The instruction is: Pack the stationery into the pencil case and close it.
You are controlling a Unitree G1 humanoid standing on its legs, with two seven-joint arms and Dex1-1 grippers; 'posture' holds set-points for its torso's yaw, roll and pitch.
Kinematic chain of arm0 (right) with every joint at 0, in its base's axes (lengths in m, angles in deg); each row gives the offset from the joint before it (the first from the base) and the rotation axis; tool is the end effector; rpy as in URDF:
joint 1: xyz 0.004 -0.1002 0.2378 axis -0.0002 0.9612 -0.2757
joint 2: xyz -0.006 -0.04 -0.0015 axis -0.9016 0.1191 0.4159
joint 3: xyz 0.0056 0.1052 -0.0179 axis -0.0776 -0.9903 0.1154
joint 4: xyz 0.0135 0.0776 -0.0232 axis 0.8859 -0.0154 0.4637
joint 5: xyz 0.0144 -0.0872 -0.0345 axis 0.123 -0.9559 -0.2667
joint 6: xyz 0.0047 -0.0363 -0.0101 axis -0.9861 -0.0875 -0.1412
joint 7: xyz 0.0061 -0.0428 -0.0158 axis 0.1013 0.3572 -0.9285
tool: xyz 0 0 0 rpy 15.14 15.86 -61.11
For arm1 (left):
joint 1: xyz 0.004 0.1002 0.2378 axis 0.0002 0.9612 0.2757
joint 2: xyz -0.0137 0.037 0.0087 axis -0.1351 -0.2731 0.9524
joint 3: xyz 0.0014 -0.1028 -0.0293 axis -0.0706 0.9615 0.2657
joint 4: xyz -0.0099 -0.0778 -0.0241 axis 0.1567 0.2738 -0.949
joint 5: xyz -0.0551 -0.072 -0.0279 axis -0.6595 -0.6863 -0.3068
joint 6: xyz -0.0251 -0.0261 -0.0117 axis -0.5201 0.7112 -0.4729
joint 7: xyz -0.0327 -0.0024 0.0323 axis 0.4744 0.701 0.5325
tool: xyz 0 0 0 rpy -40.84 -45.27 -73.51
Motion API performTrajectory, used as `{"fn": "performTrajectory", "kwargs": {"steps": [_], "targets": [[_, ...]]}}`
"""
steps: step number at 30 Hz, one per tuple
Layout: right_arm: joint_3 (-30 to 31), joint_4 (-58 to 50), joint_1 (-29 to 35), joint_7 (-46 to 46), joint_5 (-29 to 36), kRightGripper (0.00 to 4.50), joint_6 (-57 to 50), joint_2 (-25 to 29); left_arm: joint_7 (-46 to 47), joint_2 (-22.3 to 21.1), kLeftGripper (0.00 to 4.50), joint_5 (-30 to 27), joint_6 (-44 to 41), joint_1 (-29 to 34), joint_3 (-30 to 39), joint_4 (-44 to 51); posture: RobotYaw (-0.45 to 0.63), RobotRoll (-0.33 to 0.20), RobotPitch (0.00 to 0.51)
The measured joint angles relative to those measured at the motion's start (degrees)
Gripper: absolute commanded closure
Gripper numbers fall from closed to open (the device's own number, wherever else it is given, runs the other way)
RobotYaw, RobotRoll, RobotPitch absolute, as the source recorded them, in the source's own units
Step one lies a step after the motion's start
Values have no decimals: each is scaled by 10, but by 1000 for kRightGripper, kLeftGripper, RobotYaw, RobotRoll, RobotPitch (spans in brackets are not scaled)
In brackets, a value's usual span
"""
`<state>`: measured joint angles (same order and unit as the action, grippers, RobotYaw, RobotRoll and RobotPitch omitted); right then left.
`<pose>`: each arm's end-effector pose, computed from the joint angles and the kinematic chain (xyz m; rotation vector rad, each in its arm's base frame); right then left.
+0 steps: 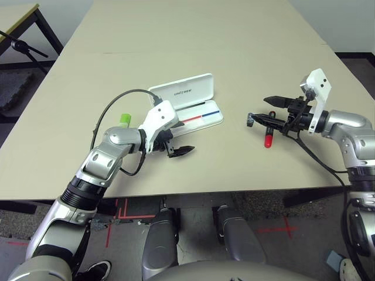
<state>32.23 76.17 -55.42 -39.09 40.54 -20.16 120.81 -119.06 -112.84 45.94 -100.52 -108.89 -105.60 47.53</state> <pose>0.2804 -0.2690 0.1625 -0.1605 0.1459 0.8907 0.2682 0.1878 0.1372 0.4881 0.3016 -1.0850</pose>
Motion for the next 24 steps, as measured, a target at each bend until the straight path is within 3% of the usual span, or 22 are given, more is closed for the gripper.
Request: {"fn": "performTrajectory", "kwargs": {"steps": [15, 19, 24], "targets": [[0, -22, 21, 10, 11, 0, -18, -6, -8, 4, 9, 11, -42, -1, 0, -18, -122, 0, 153], [0, -25, 22, 12, 12, 0, -19, -8, -8, 8, 946, 11, -46, -5, 1, -23, -121, 0, 154], [2, -32, 27, 15, 12, 0, -19, -14, -10, 9, 2916, 11, -46, -18, 4, -41, -117, 0, 153]]}}
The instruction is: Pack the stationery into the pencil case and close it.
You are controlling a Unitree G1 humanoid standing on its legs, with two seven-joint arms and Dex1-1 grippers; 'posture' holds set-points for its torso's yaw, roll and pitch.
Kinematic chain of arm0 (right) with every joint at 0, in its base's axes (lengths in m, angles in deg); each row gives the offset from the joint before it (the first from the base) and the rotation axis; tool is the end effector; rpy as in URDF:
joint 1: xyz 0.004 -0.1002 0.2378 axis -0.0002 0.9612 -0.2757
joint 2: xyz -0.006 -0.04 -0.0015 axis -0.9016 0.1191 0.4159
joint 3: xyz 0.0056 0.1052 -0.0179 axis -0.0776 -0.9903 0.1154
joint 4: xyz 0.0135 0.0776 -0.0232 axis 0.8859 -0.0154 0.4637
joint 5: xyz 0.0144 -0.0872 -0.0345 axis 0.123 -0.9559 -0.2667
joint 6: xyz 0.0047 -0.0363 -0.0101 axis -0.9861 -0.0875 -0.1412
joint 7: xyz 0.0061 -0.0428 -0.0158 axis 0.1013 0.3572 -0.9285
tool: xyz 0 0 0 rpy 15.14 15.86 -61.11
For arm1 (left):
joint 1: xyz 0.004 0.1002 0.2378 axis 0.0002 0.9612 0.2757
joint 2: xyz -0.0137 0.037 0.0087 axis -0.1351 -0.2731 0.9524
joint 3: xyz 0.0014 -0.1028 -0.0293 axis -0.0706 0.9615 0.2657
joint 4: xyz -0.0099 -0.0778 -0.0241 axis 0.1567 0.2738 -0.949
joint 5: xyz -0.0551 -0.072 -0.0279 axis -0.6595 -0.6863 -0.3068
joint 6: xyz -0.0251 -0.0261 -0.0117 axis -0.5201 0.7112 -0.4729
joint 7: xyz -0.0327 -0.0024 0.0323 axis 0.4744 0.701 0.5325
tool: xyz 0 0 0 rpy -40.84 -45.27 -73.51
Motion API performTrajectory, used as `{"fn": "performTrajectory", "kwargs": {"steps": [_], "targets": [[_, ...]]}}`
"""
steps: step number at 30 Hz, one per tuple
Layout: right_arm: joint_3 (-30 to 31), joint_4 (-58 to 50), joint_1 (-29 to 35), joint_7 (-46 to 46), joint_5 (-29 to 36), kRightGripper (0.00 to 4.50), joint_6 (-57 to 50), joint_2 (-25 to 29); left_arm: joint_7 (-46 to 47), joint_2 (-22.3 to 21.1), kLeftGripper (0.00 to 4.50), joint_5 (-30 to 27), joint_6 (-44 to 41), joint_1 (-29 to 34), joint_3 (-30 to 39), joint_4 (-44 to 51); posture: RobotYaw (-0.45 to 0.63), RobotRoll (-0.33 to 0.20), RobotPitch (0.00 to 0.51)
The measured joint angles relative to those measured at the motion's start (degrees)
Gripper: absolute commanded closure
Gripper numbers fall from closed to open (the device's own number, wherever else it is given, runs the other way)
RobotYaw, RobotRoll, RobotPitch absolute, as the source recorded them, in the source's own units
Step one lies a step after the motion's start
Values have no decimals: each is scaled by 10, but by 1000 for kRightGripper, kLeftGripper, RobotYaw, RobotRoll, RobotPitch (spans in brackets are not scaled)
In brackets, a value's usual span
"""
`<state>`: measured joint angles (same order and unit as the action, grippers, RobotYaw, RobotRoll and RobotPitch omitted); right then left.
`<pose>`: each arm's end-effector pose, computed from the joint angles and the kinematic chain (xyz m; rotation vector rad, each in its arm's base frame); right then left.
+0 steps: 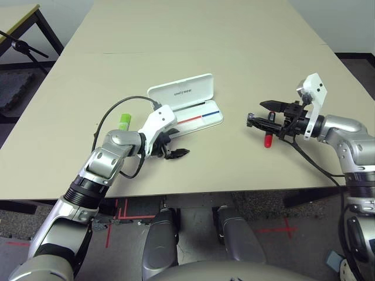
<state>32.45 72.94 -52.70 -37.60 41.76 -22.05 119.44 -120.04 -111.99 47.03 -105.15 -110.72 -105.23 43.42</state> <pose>0.2744 -0.2619 0.1528 -0.1218 0.1617 0.9002 0.2760 0.1930 0.1326 0.4464 0.4094 -1.0413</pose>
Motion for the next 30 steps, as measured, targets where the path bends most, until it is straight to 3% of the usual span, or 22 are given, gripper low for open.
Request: {"fn": "performTrajectory", "kwargs": {"steps": [4, 14, 21, 30], "targets": [[1, -1, 0, 0, 0, 0, 0, 0, -4, -1, 4421, 0, 0, -4, 4, -5, -114, 0, 152], [10, -10, 2, -9, 6, 0, -12, 2, -64, -45, 4467, 19, 73, -3, -8, 16, -105, 0, 154], [25, -35, 14, -60, 19, 0, -39, 39, -129, -75, 4467, 20, 191, 3, -14, 18, -103, 0, 154], [55, -39, 24, -105, 10, 0, -27, 77, -167, -79, 4467, 20, 238, 12, -14, -1, -102, 0, 147]]}}
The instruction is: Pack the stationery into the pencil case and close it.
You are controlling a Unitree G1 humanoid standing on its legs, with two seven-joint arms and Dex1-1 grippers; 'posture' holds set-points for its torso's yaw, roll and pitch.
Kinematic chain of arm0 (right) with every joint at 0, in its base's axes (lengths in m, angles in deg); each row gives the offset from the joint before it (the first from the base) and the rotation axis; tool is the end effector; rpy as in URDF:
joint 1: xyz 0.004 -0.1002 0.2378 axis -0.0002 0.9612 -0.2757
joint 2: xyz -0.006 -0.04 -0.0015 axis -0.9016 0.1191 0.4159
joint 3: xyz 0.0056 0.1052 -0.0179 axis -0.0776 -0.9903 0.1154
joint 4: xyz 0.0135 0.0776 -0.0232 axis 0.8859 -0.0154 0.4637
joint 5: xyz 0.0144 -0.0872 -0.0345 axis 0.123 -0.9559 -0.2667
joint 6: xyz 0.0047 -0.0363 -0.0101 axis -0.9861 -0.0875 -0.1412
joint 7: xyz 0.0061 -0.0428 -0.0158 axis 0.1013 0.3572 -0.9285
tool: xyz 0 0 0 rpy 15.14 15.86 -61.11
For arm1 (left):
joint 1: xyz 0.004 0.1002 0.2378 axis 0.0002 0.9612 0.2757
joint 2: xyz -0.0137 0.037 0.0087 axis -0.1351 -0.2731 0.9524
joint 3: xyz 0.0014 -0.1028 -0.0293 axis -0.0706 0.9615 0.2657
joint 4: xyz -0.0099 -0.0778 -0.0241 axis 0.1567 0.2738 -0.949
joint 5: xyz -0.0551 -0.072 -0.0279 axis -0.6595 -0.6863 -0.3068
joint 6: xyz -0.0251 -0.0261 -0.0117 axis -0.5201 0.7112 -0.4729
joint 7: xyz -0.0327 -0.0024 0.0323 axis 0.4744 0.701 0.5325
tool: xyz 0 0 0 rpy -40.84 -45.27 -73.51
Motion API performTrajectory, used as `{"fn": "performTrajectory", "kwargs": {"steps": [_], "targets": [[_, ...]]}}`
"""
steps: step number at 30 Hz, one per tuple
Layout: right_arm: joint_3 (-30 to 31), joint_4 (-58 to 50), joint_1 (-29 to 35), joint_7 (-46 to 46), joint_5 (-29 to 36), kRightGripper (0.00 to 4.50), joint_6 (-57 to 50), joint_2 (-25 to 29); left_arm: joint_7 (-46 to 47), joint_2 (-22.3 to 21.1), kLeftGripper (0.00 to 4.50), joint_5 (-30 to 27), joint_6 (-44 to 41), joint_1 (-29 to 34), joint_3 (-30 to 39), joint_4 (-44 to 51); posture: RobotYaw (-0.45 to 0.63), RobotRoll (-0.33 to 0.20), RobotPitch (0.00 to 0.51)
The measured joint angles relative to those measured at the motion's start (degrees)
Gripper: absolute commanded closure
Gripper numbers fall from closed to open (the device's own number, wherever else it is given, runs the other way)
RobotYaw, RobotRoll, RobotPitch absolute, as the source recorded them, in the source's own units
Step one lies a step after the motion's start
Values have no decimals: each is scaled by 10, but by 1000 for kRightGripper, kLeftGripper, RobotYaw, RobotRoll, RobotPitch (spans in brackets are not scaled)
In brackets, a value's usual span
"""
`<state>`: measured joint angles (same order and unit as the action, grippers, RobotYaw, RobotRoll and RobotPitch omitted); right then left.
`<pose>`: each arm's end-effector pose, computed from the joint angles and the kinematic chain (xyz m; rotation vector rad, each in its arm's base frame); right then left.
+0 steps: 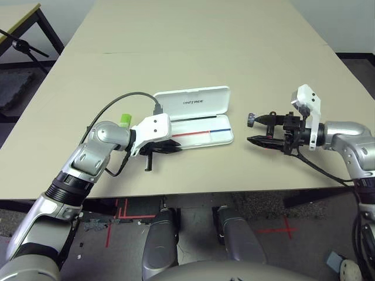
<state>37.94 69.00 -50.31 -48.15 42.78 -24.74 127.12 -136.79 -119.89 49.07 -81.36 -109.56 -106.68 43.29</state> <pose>0.2646 -0.2682 0.1583 -0.2095 0.3226 1.1064 0.2698 0.2085 0.1517 0.7369 0.2451 -1.3796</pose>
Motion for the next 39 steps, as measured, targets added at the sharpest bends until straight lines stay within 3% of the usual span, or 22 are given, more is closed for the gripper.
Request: {"fn": "performTrajectory", "kwargs": {"steps": [13, 16, 25, 26, 32, 39], "targets": [[31, 0, -1, -5, -11, 0, 18, -4, -9, 4, 4467, 23, 39, 7, -2, -31, -97, 0, 141], [32, 0, -2, -5, -12, 0, 20, -5, -2, 7, 3667, 32, 45, 10, -2, -43, -94, 0, 140], [33, 2, -10, -7, -15, 0, 28, -7, 3, 3, 242, 32, 28, 17, 2, -3, -92, 0, 146], [33, 3, -11, -8, -16, 0, 28, -7, -1, 2, 40, 23, 17, 21, 6, 12, -92, 0, 146], [21, 3, -17, -13, 13, 0, 3, -7, -15, -16, 40, -63, -80, 25, 54, 129, -95, 0, 153], [-22, -26, -17, 9, 64, 0, -53, -8, -9, -28, 40, -126, -146, 9, 106, 177, -103, 0, 159]]}}
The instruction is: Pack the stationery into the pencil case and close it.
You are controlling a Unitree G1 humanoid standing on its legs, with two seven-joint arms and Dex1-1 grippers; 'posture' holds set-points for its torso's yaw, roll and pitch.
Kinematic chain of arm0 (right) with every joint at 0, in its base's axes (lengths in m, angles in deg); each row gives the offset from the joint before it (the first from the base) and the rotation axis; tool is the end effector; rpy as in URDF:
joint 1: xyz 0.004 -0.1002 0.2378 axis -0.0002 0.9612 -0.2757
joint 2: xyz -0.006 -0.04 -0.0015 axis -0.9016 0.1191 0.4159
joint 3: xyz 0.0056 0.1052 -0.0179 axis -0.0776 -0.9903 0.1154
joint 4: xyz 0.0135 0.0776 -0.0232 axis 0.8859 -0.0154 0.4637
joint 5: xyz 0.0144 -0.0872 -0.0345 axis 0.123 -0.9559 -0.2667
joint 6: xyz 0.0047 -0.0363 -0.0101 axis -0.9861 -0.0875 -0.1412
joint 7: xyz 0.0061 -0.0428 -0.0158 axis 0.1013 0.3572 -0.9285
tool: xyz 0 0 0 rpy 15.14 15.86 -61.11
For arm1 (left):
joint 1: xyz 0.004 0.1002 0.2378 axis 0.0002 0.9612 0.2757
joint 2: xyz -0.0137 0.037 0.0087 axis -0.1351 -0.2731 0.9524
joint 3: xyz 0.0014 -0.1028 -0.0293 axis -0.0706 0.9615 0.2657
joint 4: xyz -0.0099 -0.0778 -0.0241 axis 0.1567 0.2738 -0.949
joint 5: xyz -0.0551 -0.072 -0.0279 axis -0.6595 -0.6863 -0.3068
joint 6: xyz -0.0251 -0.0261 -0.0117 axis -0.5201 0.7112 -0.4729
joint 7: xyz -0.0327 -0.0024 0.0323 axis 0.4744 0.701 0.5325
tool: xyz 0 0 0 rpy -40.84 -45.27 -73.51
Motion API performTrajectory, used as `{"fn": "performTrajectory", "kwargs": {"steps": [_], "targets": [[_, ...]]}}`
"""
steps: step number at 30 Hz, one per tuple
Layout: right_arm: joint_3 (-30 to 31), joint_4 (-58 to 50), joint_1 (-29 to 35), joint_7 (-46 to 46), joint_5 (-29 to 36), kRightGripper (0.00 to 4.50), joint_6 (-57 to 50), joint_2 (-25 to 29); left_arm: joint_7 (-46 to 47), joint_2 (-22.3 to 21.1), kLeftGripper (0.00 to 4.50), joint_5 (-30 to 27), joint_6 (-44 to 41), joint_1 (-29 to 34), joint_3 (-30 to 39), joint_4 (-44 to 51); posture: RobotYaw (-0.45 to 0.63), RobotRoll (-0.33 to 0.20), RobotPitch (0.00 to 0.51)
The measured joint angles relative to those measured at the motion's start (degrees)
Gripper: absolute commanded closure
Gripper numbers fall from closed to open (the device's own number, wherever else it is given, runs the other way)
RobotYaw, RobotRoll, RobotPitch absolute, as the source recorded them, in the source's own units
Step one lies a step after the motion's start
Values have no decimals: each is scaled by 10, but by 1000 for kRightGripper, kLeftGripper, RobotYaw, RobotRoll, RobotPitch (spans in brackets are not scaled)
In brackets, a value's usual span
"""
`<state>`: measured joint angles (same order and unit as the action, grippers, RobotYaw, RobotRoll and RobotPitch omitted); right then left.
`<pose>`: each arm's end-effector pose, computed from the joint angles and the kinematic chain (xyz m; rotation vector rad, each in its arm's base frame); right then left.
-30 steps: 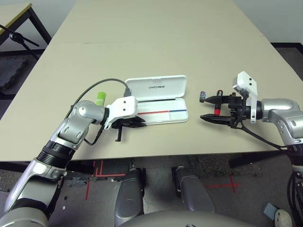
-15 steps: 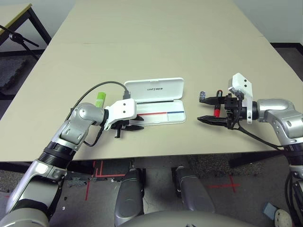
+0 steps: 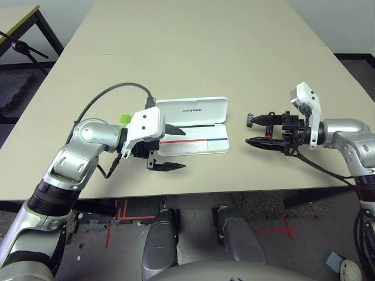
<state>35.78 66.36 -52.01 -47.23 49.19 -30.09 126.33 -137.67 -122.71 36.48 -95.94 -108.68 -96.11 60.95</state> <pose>0.2656 -0.2621 0.1694 -0.1011 0.2608 1.1437 0.2473 0.2103 0.2016 0.6108 0.0872 -1.3953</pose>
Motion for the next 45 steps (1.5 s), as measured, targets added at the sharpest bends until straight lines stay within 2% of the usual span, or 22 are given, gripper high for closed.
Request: {"fn": "performTrajectory", "kwargs": {"steps": [7, 16, 24, 33, 39, 45], "targets": [[-65, -25, -18, 178, 13, 0, -84, -58, 22, 1, 40, -40, -23, -20, 43, 2, -107, 0, 165], [-153, -88, -82, 540, -22, 0, -263, -208, 30, 9, 40, -39, -21, -20, 39, 2, -129, 0, 174], [-195, -192, -101, 722, -76, 0, -378, -300, 33, 12, 40, -35, -12, -20, 23, -2, -151, 0, 173], [-268, -256, -134, 802, -129, 0, -490, -370, 33, 16, 40, -28, 0, -20, 12, -20, -148, 0, 171], [-289, -262, -132, 796, -151, 0, -541, -400, 33, 16, 40, -26, 3, -20, 5, -20, -129, 0, 167], [-289, -250, -115, 775, -163, 0, -552, -408, 40, 16, 40, -25, 3, -20, 5, -17, -109, 0, 163]]}}
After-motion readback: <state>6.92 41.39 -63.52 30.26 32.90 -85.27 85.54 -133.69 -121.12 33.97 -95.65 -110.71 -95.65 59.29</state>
